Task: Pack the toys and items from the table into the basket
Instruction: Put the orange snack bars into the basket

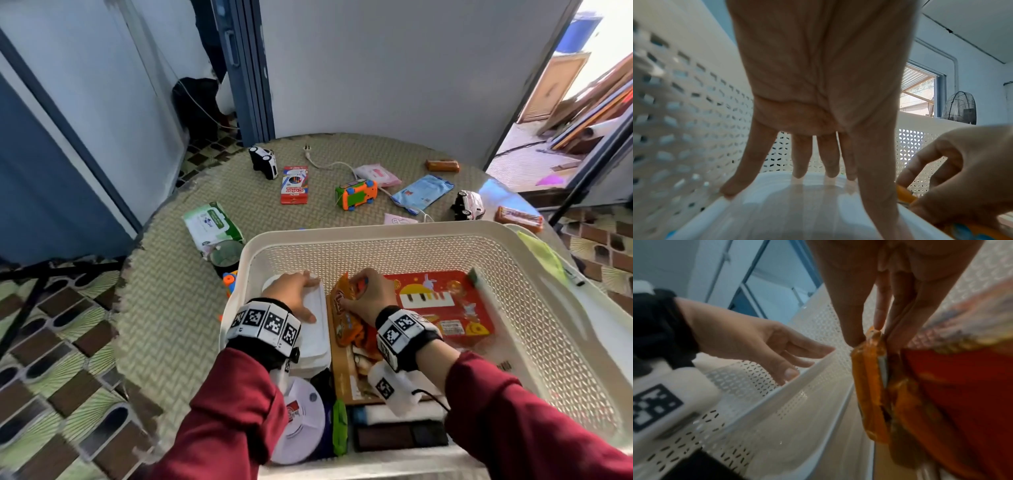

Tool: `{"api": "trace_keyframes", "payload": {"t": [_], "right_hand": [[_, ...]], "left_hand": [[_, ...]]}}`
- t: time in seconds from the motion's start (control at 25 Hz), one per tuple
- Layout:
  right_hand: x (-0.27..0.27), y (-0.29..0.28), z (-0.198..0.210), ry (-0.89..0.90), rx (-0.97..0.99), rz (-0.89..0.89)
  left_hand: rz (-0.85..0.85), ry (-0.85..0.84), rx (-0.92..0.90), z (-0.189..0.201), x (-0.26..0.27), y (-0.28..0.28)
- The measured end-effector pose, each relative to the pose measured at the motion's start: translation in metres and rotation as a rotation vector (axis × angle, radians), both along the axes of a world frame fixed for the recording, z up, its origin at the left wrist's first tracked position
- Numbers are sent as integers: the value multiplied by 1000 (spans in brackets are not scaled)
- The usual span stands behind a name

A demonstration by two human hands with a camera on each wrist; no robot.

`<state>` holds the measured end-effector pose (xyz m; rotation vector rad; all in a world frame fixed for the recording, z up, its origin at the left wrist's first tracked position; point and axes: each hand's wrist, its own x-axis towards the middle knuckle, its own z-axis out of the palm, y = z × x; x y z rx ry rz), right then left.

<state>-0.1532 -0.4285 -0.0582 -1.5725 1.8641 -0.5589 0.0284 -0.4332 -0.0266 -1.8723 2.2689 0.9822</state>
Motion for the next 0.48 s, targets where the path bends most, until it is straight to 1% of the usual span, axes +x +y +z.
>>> {"api": "trace_keyframes", "payload": {"t": [0.04,0.16,0.24,0.36,0.48], "right_hand": [[3,1,-4,45,19,25],[14,5,-13,355,-28,157],[15,6,-16,469,-76,203],[6,6,-19,560,-64,263],[5,9,-21,524,-60,234]], "left_hand": [[4,-4,1,0,0,1],[-2,-14,0,1,0,3],[-5,-11,1,2,0,3],[-7,-12,2,3,-1,3],[-1,-18,2,3,-2,3]]}}
